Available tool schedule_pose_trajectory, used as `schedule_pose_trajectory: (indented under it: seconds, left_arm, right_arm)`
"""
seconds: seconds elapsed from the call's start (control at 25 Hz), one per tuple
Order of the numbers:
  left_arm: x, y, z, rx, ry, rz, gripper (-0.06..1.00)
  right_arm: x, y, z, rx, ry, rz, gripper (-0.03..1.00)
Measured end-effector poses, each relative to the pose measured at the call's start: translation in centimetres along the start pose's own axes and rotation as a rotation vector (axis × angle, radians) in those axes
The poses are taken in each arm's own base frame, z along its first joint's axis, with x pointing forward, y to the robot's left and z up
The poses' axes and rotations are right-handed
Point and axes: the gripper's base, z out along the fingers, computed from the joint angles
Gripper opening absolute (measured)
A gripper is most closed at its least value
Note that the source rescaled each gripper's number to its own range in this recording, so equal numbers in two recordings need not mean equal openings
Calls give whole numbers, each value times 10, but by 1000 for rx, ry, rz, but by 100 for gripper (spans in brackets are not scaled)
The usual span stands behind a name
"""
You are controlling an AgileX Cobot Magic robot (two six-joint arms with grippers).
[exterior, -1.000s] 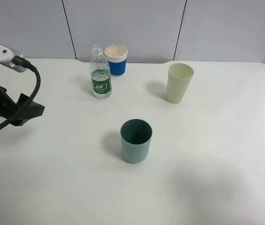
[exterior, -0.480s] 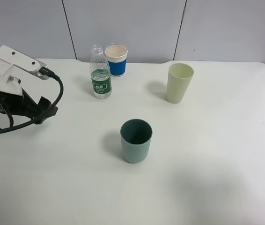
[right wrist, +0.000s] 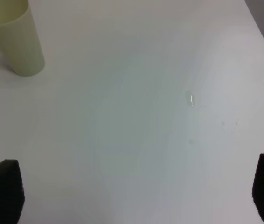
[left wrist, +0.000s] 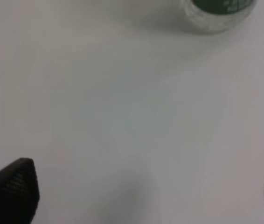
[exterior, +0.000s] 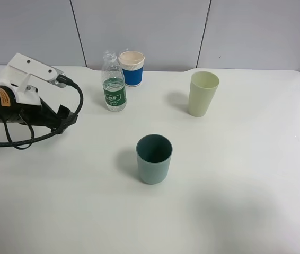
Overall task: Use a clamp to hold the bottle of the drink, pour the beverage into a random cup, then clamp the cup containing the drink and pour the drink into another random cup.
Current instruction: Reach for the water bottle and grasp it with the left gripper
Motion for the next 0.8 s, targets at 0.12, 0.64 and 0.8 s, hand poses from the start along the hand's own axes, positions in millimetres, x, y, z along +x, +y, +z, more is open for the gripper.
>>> schedule_pose_trajectory:
  seconds: [0.12,0.64,0.8]
  left_arm:
    - [0,-3,9,34,-44,12,96]
    - [7,-15,39,148,-185,32,96]
    - [9,-15,48,158,-192,28,96]
  right_arm:
    - [0,0,0,0,0,0,99]
    - [0,0,0,0,0,0,99]
    - [0,0,0,0,0,0,99]
